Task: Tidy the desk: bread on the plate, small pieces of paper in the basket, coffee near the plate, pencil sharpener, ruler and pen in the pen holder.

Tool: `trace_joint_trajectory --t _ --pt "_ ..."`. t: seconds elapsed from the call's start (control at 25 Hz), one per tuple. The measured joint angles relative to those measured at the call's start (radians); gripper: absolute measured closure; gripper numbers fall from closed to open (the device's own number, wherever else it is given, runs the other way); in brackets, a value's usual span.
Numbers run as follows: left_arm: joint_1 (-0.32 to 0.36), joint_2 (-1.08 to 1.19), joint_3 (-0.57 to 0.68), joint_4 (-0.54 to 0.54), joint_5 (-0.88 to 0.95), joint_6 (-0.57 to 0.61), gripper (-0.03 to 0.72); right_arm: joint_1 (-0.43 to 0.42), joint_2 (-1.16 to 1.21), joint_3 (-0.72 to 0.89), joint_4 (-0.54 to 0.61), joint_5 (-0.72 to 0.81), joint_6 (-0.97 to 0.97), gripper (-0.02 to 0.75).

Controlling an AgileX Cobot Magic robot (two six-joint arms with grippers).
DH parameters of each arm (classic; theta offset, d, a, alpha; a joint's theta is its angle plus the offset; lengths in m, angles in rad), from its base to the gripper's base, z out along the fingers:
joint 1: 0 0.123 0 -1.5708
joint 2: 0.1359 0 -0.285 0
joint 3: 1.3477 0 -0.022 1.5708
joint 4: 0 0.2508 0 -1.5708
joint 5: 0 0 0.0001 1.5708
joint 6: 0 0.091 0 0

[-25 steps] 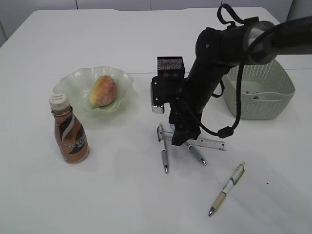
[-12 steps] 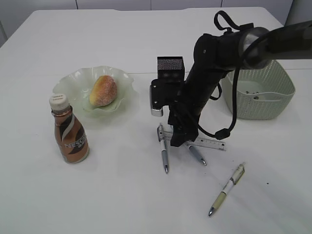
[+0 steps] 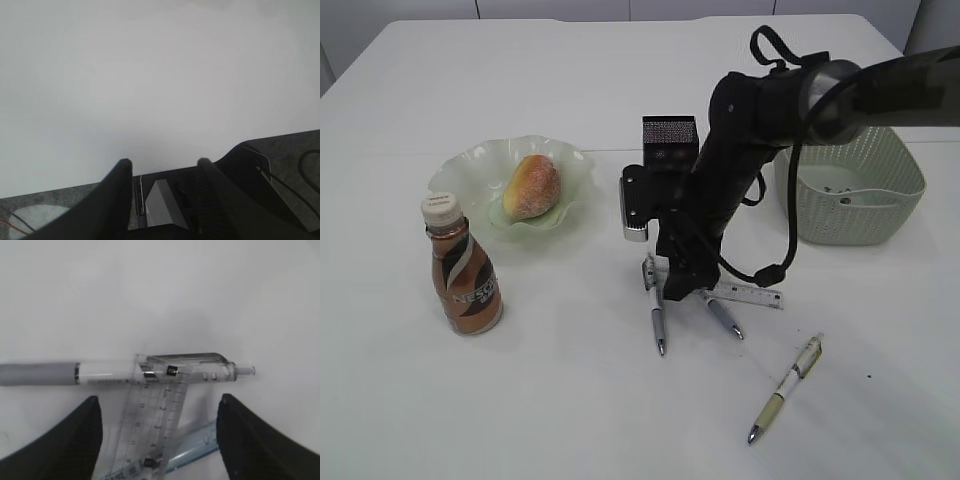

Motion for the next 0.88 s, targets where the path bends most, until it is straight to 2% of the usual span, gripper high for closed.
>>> trace_joint_trajectory --t 0.88 --pt "0.0 0.0 0.0 0.0 0.0 0.0 0.381 0.008 0.019 0.0 -0.002 -0.015 -0.011 0.185"
